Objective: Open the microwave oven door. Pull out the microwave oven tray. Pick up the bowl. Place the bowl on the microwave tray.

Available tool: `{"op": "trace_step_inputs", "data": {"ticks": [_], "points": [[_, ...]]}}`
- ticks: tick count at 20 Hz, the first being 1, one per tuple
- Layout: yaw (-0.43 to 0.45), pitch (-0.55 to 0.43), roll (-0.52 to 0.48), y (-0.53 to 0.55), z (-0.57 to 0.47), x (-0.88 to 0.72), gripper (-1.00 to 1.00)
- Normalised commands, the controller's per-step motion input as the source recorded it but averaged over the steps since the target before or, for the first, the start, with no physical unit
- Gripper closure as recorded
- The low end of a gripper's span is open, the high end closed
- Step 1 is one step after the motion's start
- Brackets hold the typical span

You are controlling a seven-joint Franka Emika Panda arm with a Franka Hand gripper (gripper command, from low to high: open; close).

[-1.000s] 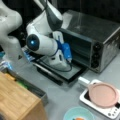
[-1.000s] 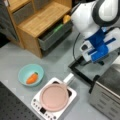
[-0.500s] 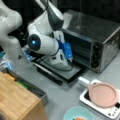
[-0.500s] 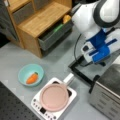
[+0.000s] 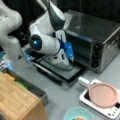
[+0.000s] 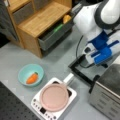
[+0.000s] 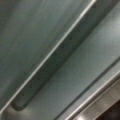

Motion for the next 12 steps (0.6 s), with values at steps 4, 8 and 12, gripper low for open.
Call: {"op": "trace_step_inputs", "data": {"ticks": [4,8,12], "points": [[-0.045,-0.098,0.064,0.10,-0.08,0.11,-1.00],[-0.063,-0.116,0.051,0.13,-0.11,0.10,-1.00],[-0.100,-0.133,0.070,0.24,-0.13,0.10,-1.00]]}}
